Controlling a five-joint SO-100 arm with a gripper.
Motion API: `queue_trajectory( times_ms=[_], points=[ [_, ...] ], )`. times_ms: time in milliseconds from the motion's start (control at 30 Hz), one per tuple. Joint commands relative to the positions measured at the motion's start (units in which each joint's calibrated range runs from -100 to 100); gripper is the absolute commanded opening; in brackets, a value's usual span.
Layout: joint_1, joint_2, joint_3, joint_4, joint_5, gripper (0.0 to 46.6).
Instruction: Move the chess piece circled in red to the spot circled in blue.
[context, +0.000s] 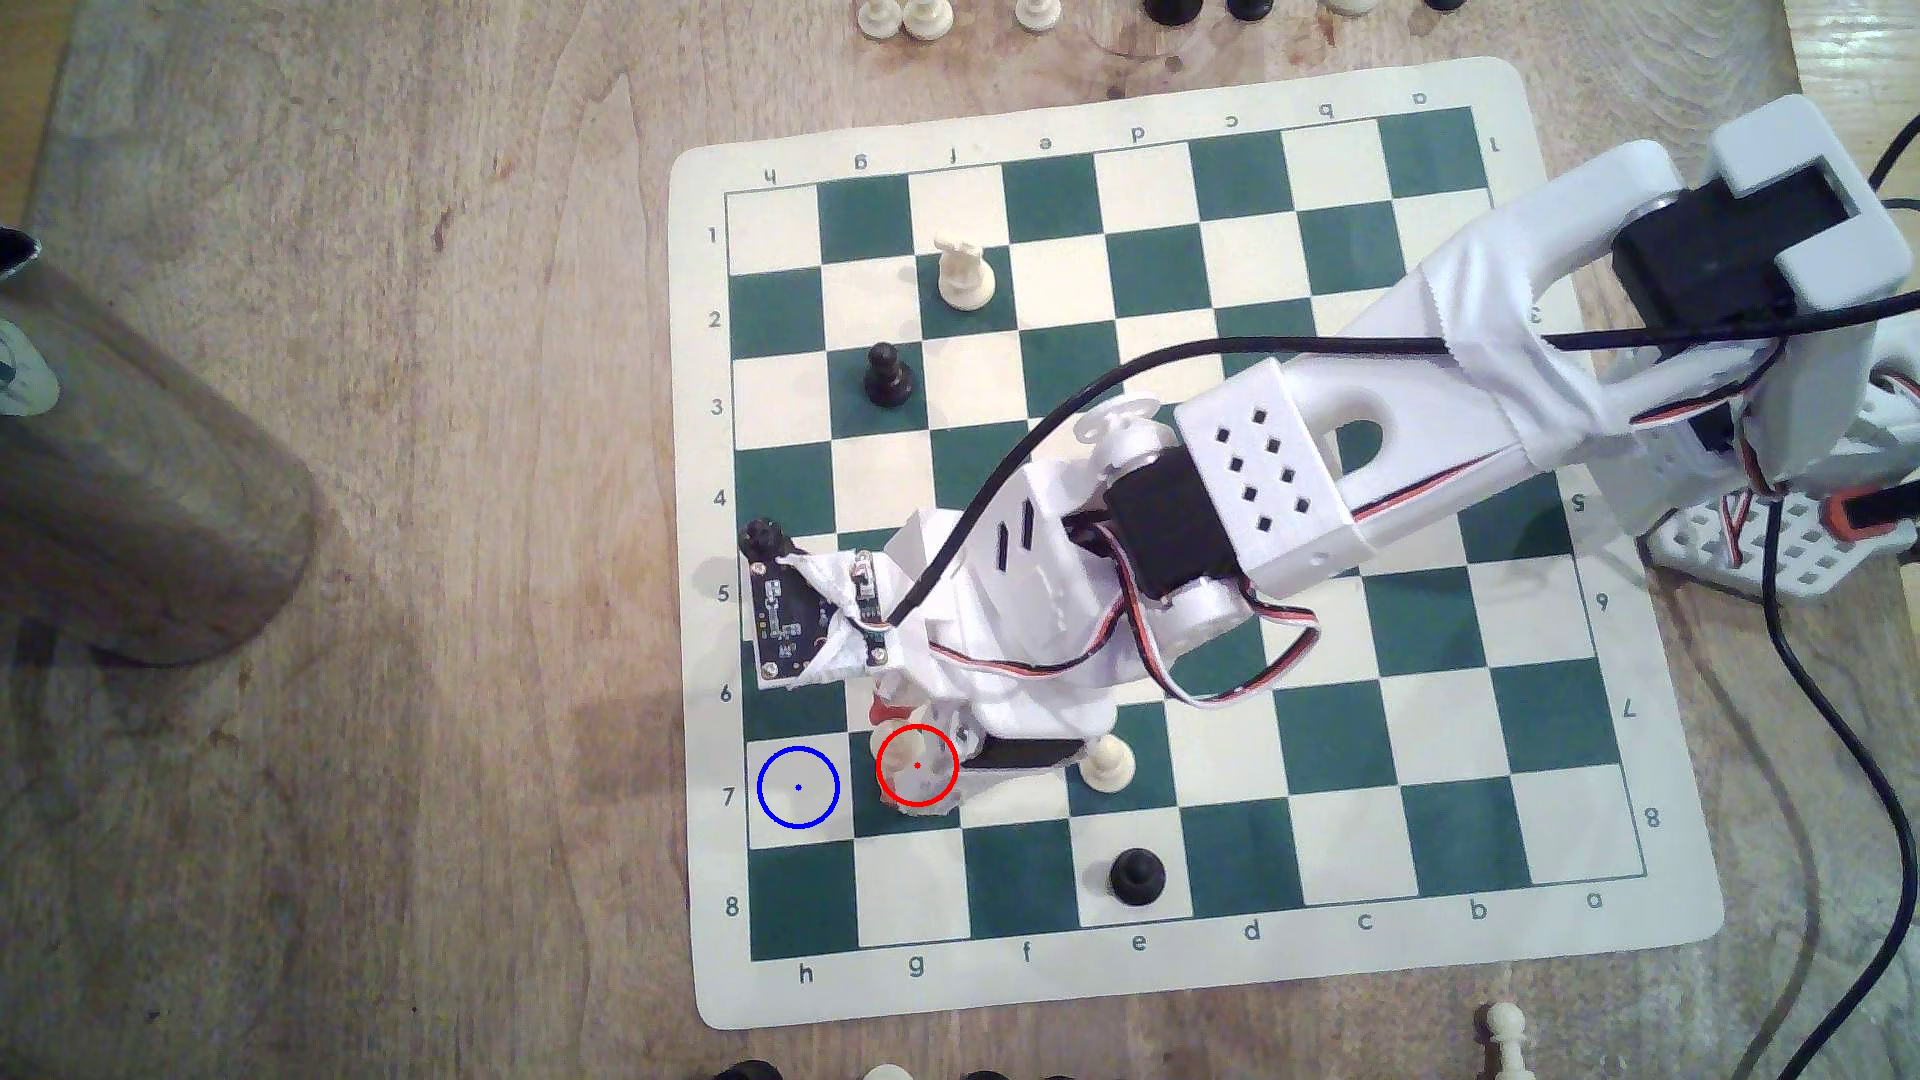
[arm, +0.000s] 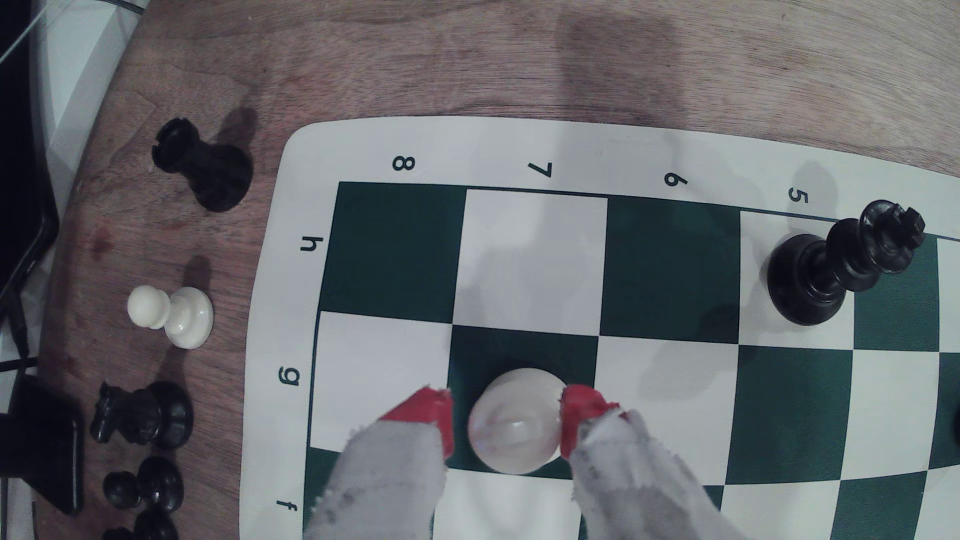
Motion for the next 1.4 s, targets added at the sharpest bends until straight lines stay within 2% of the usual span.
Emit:
queue_trajectory(
  times_ms=[0,67,333,633,933,1367],
  points=[
    [-0.2,-1.3,-5.8,0.4,-0.3,5.5],
    [-0.2,-1.2,-6.4,1.0,-0.3,0.3],
    [-0.6,-2.5,-8.4,4.3,-0.7,0.3],
    [-0.3,-2.2,-20.6,11.3,-1.5,0.3],
    [0.1,8.1,-34.2,12.1,-1.7,0.3],
    [1.1,18.3,-43.3,11.8,-1.4,0.3]
  ],
)
